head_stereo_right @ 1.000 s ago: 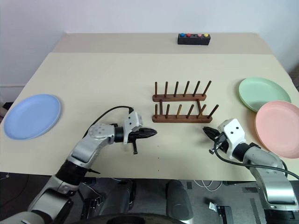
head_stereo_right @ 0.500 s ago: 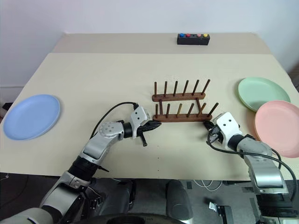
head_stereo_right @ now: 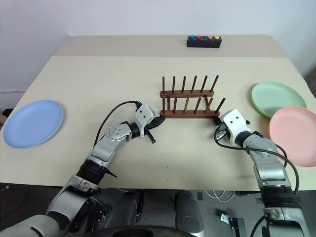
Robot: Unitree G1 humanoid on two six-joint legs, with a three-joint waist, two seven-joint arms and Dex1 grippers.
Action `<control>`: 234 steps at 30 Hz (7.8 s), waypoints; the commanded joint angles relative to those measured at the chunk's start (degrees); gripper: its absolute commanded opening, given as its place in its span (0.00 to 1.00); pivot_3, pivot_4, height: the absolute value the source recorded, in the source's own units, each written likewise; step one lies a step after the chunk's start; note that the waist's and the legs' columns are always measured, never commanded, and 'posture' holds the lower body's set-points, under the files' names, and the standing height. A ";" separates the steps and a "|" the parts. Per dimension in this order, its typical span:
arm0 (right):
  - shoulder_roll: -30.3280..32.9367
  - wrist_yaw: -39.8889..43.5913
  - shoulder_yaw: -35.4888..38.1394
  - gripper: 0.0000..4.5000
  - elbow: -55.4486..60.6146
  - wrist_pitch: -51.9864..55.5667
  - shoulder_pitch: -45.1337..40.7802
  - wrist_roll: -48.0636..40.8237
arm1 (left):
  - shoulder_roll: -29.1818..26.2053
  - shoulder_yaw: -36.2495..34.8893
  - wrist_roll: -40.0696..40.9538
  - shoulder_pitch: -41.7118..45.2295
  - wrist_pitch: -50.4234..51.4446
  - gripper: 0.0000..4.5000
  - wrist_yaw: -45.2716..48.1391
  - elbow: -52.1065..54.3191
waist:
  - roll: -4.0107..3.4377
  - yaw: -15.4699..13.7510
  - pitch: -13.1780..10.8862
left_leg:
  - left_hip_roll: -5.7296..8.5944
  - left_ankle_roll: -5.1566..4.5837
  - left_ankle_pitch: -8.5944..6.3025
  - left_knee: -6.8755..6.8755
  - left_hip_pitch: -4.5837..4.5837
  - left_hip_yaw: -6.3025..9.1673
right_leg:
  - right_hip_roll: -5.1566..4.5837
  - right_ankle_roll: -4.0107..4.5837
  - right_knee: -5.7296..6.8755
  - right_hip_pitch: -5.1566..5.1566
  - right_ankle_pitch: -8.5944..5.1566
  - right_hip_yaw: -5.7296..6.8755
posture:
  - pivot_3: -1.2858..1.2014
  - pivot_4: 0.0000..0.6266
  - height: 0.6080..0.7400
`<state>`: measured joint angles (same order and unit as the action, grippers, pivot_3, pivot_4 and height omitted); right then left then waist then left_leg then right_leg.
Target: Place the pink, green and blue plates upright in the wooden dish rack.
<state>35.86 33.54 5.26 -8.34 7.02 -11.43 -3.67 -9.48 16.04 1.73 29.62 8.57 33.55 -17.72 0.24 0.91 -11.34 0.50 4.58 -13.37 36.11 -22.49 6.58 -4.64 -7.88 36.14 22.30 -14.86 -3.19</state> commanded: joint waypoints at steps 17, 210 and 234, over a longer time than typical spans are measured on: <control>-0.84 0.70 0.32 0.01 0.58 -1.41 -0.29 -0.59 | 0.61 -1.44 -0.05 -0.69 -1.02 0.00 -1.25 0.63 | 0.00 0.10 0.00 | 0.00 0.00 0.00 -0.01 0.01 0.00 | 0.01 -0.01 0.01 0.00 0.00 0.00 | 0.52 0.24 0.96; 18.93 13.36 10.79 0.99 -27.42 0.12 -13.60 -9.22 | -6.76 -3.03 15.65 -11.24 8.08 0.00 13.13 27.52 | -0.15 0.34 -0.06 | 0.00 -0.03 -0.02 -0.06 -0.29 -0.13 | -0.02 0.02 -0.04 0.33 -0.04 -0.07 | 0.52 0.24 0.96; 15.85 5.75 4.08 0.02 -49.19 -14.48 -24.66 0.34 | -7.37 -3.08 15.34 -12.43 8.12 0.00 11.75 28.70 | -0.12 0.27 -0.07 | 0.01 -0.03 -0.02 -0.07 -0.17 -0.12 | -0.02 0.01 -0.06 0.19 -0.03 -0.07 | 0.52 0.24 0.96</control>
<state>51.26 40.88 7.50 -58.77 -6.32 -35.67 -2.83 -16.83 12.86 16.75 16.53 17.18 45.04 9.20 0.11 1.18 -11.41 0.51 4.55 -13.38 36.04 -22.66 6.47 -4.66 -7.86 36.08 22.49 -14.89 -3.27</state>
